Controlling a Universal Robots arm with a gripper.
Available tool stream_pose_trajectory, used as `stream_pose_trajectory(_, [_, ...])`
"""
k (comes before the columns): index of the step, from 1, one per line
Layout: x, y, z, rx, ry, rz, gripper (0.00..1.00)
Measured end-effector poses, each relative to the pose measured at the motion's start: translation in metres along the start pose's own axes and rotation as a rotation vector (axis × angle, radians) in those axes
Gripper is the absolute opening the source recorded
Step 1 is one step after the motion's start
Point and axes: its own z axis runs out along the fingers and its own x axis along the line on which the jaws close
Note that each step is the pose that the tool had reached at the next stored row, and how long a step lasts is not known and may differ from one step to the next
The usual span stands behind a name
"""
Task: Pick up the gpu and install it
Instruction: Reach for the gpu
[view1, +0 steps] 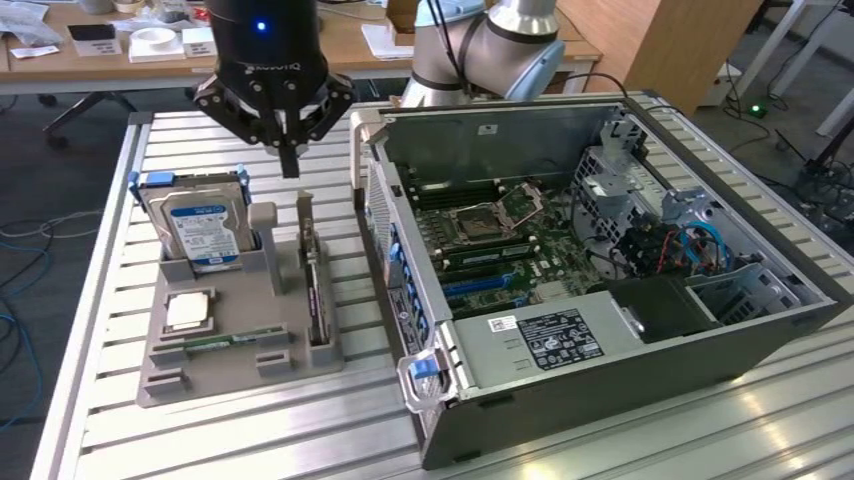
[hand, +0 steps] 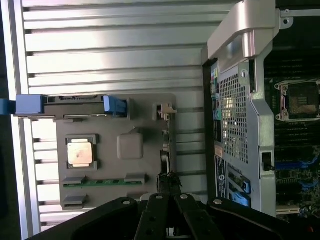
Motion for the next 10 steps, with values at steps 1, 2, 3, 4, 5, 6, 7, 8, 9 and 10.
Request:
stream_pose_trajectory(1, [0.000, -0.0024, -0.0001, 0.0002, 0.0000, 0.000, 0.11])
stream_pose_trajectory(2, [0.000, -0.0048, -0.0002, 0.0005, 0.0000, 0.000, 0.11])
stream_pose_trajectory(3, [-0.001, -0.0074, -0.0004, 0.0008, 0.0000, 0.000, 0.11])
stream_pose_trajectory(4, [-0.001, -0.0099, -0.0004, 0.0010, 0.0000, 0.000, 0.11])
stream_pose_trajectory(5, [-0.001, -0.0121, -0.0005, 0.0012, 0.0000, 0.000, 0.11])
stream_pose_trajectory(6, [-0.001, -0.0142, -0.0006, 0.0016, -0.0001, 0.000, 0.11])
stream_pose_trajectory(7, [-0.001, -0.0158, -0.0006, 0.0018, -0.0002, 0.000, 0.11])
stream_pose_trajectory(8, [-0.001, -0.0171, -0.0007, 0.0021, -0.0002, 0.000, 0.11])
stream_pose_trajectory(9, [-0.001, -0.0184, -0.0008, 0.0023, -0.0002, 0.000, 0.11])
stream_pose_trajectory(10, [-0.001, -0.0198, -0.0008, 0.0025, -0.0002, 0.000, 0.11])
